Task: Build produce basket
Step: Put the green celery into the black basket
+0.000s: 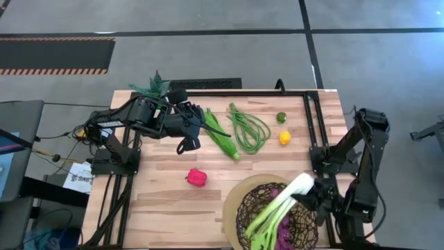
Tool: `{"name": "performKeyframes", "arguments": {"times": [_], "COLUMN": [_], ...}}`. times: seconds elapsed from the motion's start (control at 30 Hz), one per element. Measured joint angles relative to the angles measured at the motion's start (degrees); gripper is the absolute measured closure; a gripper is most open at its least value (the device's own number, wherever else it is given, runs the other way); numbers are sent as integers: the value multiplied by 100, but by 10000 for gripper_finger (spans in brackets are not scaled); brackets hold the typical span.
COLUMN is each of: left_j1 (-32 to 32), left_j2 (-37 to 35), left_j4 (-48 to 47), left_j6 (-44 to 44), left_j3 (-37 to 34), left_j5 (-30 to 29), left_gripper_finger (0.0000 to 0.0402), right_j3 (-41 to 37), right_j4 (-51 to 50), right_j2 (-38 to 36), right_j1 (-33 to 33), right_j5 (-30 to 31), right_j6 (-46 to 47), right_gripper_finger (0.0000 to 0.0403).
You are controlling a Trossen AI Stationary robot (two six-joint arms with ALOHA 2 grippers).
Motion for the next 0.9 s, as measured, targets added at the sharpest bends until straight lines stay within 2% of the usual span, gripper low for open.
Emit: {"name": "performKeyframes", "arguments": {"times": [0.17, 0.37, 0.57, 0.7, 0.9], "left_j1": [0, 0, 0, 0, 0], "left_j2": [0, 0, 0, 0, 0], "left_j4": [0, 0, 0, 0, 0], "left_j6": [0, -2, -2, -2, -4], "left_j3": [0, 0, 0, 0, 0], "left_j5": [0, -2, -7, -9, -11], "left_gripper_finger": [242, 242, 242, 242, 242], "right_j3": [2, 2, 2, 21, 503], "right_j4": [126, 96, 100, 179, 183], "right_j2": [322, 729, 785, 645, 447], "right_j1": [-181, -596, -893, -1041, -1254], "right_j5": [-416, -1565, -2392, -2953, -2884], "right_j6": [-55, -12, -196, -410, -1736], "right_gripper_finger": [369, 369, 365, 302, 194]}}
